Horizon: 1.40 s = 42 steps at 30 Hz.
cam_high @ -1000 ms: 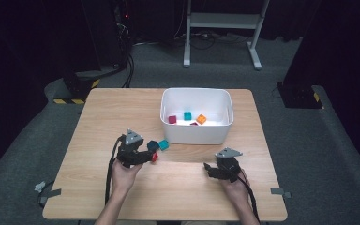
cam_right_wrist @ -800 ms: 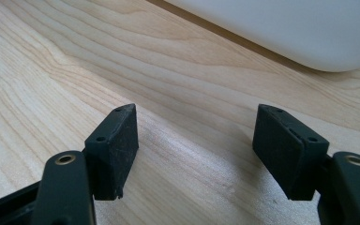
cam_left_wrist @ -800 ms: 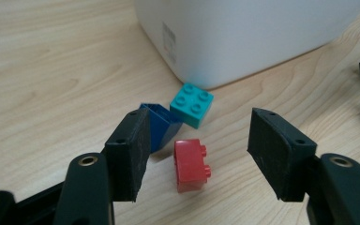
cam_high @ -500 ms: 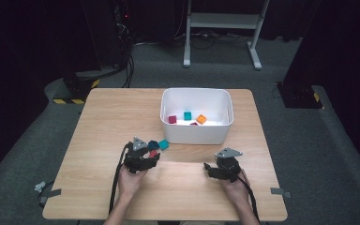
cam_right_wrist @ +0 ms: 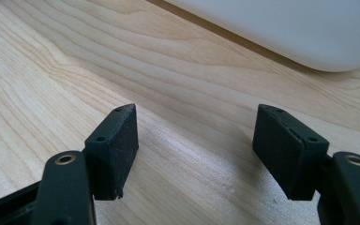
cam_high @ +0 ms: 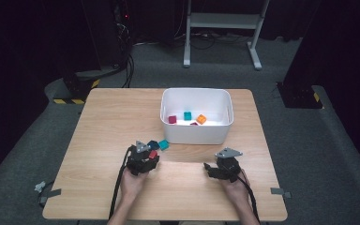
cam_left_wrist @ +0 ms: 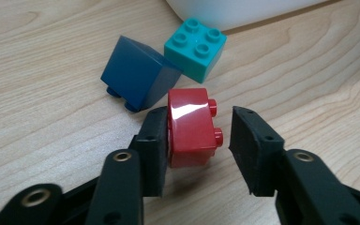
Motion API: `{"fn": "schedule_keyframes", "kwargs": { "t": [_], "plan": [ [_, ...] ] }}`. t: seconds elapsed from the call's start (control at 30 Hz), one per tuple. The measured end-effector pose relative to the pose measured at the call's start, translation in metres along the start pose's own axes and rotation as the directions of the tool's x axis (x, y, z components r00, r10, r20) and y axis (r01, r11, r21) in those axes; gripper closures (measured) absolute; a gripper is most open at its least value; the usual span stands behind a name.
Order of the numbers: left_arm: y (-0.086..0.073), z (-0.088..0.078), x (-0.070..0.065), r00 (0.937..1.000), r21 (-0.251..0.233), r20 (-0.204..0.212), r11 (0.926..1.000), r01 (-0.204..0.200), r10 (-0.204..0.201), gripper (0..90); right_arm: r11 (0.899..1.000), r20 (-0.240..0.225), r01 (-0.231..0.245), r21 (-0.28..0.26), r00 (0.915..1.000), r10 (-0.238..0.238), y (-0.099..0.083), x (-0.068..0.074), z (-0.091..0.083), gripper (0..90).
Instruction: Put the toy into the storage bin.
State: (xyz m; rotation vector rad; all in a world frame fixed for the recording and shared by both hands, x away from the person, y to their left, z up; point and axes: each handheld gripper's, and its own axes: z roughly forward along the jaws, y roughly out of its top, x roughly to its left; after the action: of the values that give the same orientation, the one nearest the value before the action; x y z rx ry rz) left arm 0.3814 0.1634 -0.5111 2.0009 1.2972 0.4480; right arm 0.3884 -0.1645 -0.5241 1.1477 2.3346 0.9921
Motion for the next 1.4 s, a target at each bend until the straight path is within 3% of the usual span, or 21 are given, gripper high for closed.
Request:
{"fn": "schedule_keyframes", "kwargs": {
  "t": [0.2,0.8,0.97,1.13,1.4],
  "plan": [
    [-0.003,0.001,0.001,1.0000,0.002,-0.001,1.0000,-0.002,0.002,66.3,1.000,0.000,0.000,0.000,1.0000,0.000,0.000,0.000,0.000,31.4],
    [0.001,-0.016,0.006,0.9995,-0.010,0.027,0.9998,-0.019,0.019,67.3,1.000,0.000,0.000,0.000,1.0000,0.000,0.000,0.000,0.000,31.4],
    [0.005,-0.026,0.012,0.9993,-0.030,0.037,0.9995,-0.006,0.007,67.3,1.000,0.000,0.000,0.000,1.0000,0.000,0.000,0.000,0.000,31.4],
    [0.006,-0.033,0.023,0.9951,-0.058,0.083,0.9966,0.060,-0.055,67.3,1.000,0.000,0.000,0.000,1.0000,0.000,0.000,0.000,0.000,31.4],
    [0.016,-0.050,0.030,0.9966,-0.077,0.072,0.9960,0.045,-0.039,67.3,1.000,0.000,0.000,0.000,1.0000,0.000,0.000,0.000,0.000,31.4]
  ]
}}
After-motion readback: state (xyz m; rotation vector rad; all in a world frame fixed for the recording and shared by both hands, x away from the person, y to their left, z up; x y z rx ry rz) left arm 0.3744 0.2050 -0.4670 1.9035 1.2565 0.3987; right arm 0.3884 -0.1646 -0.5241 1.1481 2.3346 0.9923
